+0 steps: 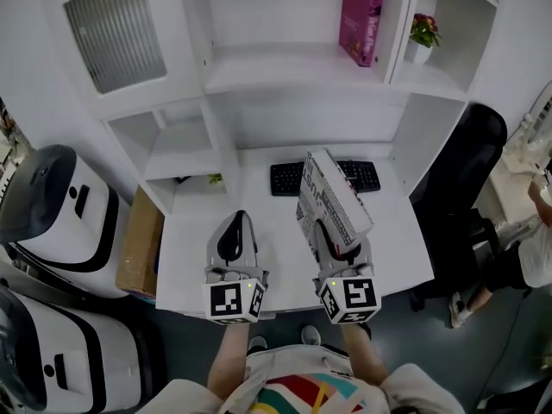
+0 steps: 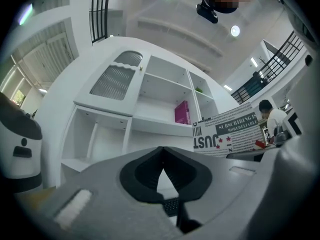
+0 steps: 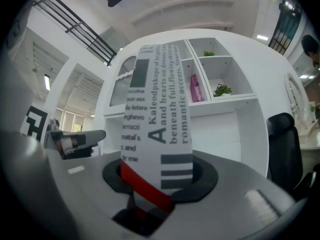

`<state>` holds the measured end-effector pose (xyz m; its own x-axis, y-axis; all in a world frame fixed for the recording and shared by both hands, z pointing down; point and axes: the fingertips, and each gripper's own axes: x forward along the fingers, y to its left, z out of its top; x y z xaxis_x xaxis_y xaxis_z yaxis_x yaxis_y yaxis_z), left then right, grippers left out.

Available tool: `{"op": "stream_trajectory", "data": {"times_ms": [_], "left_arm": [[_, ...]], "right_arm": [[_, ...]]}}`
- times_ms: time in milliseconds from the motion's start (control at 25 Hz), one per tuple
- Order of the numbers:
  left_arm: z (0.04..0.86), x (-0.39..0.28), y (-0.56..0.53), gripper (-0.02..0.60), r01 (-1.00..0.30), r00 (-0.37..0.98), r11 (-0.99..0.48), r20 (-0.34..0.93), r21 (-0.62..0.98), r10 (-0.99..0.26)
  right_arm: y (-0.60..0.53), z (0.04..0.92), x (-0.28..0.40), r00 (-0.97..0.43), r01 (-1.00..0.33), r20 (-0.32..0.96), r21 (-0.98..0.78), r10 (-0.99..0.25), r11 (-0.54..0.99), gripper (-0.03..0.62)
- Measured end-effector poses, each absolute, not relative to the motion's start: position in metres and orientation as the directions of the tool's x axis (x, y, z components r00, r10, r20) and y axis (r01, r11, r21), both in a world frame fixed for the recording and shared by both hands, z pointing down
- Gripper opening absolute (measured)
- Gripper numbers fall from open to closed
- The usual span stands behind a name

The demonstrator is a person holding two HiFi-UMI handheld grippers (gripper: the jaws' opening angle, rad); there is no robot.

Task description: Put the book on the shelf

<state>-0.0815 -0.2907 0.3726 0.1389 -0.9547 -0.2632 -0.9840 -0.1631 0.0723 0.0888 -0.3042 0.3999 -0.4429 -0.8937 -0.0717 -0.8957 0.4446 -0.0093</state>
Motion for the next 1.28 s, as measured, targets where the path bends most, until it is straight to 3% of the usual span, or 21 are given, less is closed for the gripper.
{"op": "stream_trajectory", "data": {"times_ms": [680,1280], "left_arm": [[0.359,-0.085,-0.309,0.005,-0.992,0.116,-0.125,-0.255,0.021,-0.96],[0.304,-0.078,-0.343,0.005,-0.981,0.193,-0.187,-0.263,-0.046,-0.945]], "right_arm": [[-0.331,0.397,0.102,-0.429,-0.903,-0.058,0.052,-0.902,0.426,0.156],[-0.361,0.261,0.131,-0.312,-0.95,-0.133,0.041,-0.941,0.309,0.158]]}}
